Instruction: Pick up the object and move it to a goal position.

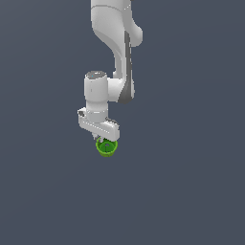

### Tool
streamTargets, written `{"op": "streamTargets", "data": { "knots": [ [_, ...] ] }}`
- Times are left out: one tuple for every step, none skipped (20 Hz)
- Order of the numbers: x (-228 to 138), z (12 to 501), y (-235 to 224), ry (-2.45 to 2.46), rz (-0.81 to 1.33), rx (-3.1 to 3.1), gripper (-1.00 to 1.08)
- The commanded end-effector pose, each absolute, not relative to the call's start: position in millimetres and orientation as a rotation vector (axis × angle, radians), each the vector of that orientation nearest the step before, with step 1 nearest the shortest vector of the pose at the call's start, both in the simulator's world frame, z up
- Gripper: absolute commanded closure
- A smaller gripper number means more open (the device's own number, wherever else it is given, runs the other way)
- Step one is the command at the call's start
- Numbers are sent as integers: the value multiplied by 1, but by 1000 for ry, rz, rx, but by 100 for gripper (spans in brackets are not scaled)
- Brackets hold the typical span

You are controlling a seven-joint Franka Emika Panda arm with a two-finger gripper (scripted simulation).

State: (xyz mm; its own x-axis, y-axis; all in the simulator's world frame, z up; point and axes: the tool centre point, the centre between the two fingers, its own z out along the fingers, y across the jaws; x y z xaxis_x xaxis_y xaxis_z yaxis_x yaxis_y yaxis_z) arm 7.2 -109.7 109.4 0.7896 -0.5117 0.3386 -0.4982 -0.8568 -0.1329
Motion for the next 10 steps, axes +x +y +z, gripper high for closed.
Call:
{"op": "streamTargets", "data": {
  "knots": [
    [5,120,-132,829,-577,-2937,108],
    [4,123,-140,829,-577,-2937,108],
    [4,126,-147,829,-577,-2937,108],
    [3,128,-154,829,-577,-2937,108],
    [2,131,-161,829,-577,-2937,108],
    [1,134,-167,829,-577,-2937,108],
    [1,136,-173,829,-577,-2936,108],
    [0,138,-179,829,-577,-2936,108],
    [0,140,-184,829,-577,-2936,108],
    [-1,142,-189,829,-577,-2936,108]
  ]
}}
